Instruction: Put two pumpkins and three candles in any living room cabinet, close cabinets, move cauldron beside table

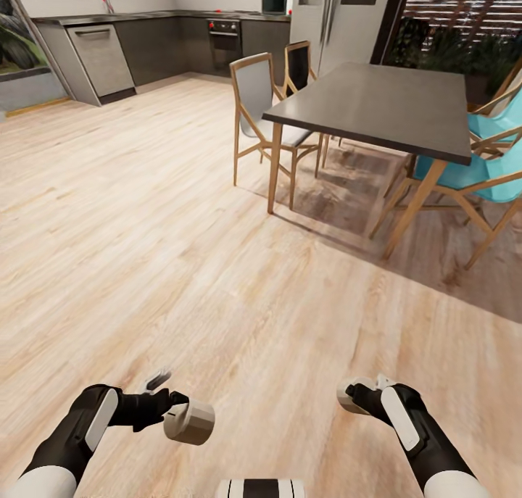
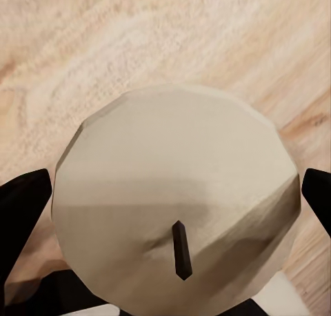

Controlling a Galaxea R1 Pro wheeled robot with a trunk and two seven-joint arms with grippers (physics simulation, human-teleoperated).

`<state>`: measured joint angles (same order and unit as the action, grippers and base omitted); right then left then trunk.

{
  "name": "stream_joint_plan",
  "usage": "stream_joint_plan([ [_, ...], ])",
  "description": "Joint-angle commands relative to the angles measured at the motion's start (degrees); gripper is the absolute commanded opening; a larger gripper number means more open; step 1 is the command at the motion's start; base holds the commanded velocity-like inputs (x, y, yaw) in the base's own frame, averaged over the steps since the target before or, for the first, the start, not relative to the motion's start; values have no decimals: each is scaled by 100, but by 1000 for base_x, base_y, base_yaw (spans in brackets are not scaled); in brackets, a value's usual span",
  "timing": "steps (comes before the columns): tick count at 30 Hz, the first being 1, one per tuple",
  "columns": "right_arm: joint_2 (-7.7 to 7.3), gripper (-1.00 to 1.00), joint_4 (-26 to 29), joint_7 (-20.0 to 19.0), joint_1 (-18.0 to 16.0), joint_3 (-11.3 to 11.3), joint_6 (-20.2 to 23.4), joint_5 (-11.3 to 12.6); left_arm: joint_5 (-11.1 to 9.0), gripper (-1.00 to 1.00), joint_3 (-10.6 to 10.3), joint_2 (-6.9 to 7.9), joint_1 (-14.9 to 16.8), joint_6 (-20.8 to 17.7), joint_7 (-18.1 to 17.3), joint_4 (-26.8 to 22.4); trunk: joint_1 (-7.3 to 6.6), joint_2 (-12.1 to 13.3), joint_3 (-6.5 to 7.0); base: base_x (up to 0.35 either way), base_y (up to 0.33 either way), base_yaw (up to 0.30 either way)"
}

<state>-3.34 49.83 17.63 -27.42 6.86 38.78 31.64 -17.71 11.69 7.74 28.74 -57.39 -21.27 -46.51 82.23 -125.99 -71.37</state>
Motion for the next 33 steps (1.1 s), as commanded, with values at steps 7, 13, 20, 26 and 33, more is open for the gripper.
stream_joint_plan([
  [7,0,-100,0,3,0,0,2,-3,-4,-100,0,0,0,0,-8,1,0,0,-52,0,0,177],
  [13,-4,-100,0,3,0,0,3,0,-4,-100,0,0,0,0,5,1,0,0,-97,0,0,177],
  [20,-7,-100,0,-4,0,0,6,0,4,-100,0,-5,0,0,9,16,0,0,-148,0,0,177],
  [26,-9,-100,0,-5,0,0,7,0,11,-100,0,-2,0,7,11,22,0,0,-193,0,0,177],
  [33,-9,-100,0,-5,0,0,7,0,7,-100,1,0,0,9,11,26,0,0,-245,0,0,177],
])
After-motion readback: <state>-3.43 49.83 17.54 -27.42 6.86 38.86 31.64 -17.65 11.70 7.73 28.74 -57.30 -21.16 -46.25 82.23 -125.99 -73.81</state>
